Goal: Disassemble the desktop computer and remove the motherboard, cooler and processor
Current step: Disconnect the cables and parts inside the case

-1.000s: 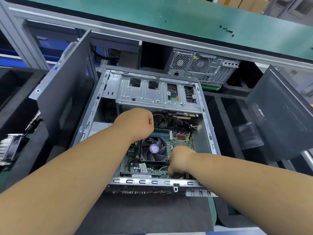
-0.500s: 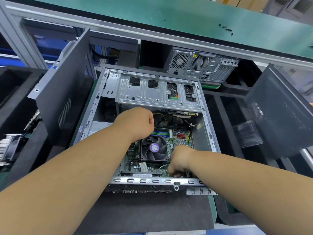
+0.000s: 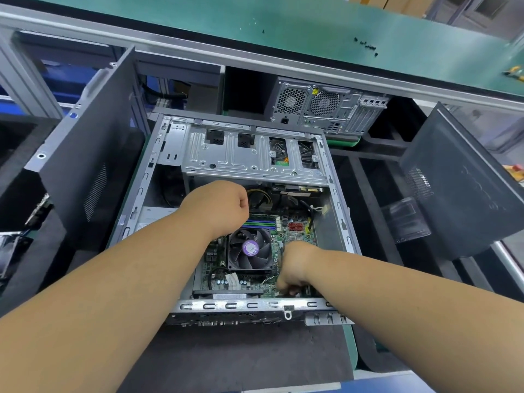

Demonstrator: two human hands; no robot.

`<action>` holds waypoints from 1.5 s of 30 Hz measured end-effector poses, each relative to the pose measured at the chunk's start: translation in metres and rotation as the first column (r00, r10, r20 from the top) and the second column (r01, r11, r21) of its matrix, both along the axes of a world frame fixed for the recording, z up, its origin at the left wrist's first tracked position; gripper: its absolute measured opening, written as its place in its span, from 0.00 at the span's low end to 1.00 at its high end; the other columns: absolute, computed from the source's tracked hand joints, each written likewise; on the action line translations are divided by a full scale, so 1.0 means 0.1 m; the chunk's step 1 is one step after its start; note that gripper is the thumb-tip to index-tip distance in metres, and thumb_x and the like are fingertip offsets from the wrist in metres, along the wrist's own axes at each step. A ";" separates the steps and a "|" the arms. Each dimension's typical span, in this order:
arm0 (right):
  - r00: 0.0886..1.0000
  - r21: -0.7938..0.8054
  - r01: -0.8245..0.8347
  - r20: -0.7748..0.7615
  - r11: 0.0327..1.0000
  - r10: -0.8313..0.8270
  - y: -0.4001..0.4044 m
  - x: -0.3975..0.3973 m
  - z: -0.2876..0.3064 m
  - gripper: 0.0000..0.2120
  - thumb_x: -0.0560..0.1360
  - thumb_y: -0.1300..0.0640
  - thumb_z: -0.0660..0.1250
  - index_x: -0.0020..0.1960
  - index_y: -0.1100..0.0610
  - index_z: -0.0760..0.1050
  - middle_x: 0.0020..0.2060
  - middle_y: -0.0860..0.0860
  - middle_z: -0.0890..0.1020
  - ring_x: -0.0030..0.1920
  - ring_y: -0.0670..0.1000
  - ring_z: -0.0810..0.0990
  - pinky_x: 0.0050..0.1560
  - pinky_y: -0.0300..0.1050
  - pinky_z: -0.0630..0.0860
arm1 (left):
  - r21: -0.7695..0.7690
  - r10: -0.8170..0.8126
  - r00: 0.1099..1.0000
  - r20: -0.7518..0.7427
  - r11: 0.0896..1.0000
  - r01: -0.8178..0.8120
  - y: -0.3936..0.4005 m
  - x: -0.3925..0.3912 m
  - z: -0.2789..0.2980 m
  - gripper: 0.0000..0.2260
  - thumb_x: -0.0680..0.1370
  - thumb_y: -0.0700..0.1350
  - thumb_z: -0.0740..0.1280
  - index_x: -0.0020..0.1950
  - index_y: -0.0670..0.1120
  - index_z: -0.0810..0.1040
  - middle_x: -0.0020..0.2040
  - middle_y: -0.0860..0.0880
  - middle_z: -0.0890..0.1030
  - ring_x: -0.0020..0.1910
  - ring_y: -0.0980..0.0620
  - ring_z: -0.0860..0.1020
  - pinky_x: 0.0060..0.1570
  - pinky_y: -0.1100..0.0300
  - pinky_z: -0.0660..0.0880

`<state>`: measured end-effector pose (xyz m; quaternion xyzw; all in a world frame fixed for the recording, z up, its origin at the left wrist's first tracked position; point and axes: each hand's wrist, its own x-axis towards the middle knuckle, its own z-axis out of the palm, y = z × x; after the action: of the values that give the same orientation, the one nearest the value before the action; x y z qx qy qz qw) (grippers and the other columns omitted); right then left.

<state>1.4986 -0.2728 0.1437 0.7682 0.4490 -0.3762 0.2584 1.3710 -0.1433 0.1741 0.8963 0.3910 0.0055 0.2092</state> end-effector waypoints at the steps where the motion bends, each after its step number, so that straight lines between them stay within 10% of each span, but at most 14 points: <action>1: 1.000 -0.008 0.007 0.000 1.000 -0.007 0.00 -0.01 0.01 0.06 0.71 0.55 0.71 0.36 0.54 0.81 0.36 0.50 0.84 0.36 0.49 0.81 0.53 0.45 0.81 | -0.004 -0.002 1.000 -0.002 1.000 0.002 0.00 0.00 0.00 0.07 0.74 0.48 0.61 0.41 0.56 0.78 0.42 0.58 0.80 0.42 0.55 0.77 0.38 0.60 0.75; 11: 0.993 0.196 -0.098 0.091 0.976 0.081 0.02 0.05 0.16 0.12 0.71 0.50 0.72 0.35 0.55 0.73 0.31 0.49 0.73 0.31 0.50 0.73 0.34 0.42 0.71 | -0.028 -0.031 0.999 0.008 0.999 0.031 -0.04 -0.02 0.04 0.07 0.74 0.48 0.61 0.42 0.57 0.78 0.43 0.58 0.79 0.43 0.55 0.78 0.41 0.58 0.77; 17: 0.979 0.594 -0.200 0.096 0.779 0.179 0.00 -0.02 0.52 0.07 0.68 0.52 0.67 0.35 0.50 0.69 0.38 0.47 0.76 0.41 0.51 0.76 0.37 0.43 0.73 | -0.103 -0.114 0.989 0.097 0.987 0.124 -0.06 -0.07 0.10 0.08 0.73 0.46 0.63 0.43 0.60 0.78 0.43 0.61 0.77 0.43 0.58 0.76 0.45 0.56 0.76; 25: 0.863 0.498 -0.355 -0.151 0.791 0.482 0.19 0.00 0.72 0.08 0.68 0.57 0.66 0.46 0.48 0.76 0.38 0.44 0.76 0.39 0.47 0.76 0.37 0.45 0.74 | -0.122 -0.082 0.981 0.174 0.987 0.105 -0.04 -0.15 0.30 0.09 0.75 0.44 0.65 0.47 0.58 0.81 0.44 0.60 0.79 0.44 0.63 0.76 0.49 0.59 0.75; 31: 0.617 0.711 -0.449 -0.192 0.541 0.763 0.29 -0.10 0.57 0.13 0.70 0.61 0.68 0.53 0.52 0.82 0.47 0.47 0.77 0.56 0.51 0.72 0.60 0.48 0.69 | -0.131 0.052 0.982 0.179 0.991 -0.028 -0.07 -0.27 0.28 0.10 0.74 0.43 0.66 0.46 0.58 0.82 0.43 0.60 0.80 0.44 0.61 0.77 0.50 0.54 0.77; 40: 0.205 0.643 -0.751 0.010 0.151 0.979 0.41 -0.20 0.27 0.16 0.71 0.56 0.70 0.58 0.54 0.80 0.55 0.47 0.80 0.57 0.53 0.68 0.59 0.47 0.64 | -0.051 0.178 0.967 0.183 0.984 -0.172 -0.17 -0.35 0.16 0.10 0.75 0.43 0.66 0.46 0.59 0.82 0.45 0.59 0.76 0.43 0.65 0.73 0.43 0.69 0.65; 45: 0.038 0.539 -0.842 0.115 -0.030 0.993 0.44 -0.35 0.12 0.13 0.73 0.52 0.67 0.56 0.51 0.80 0.53 0.45 0.80 0.63 0.54 0.68 0.66 0.49 0.64 | -0.024 0.226 0.956 0.187 0.974 -0.226 -0.21 -0.39 0.11 0.09 0.75 0.44 0.66 0.45 0.59 0.82 0.46 0.60 0.77 0.49 0.59 0.76 0.52 0.60 0.72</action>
<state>1.4633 -0.2292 0.1559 0.2218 0.9551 -0.0920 0.1738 1.3316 -0.1647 0.1848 0.8410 0.4692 0.1139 0.2443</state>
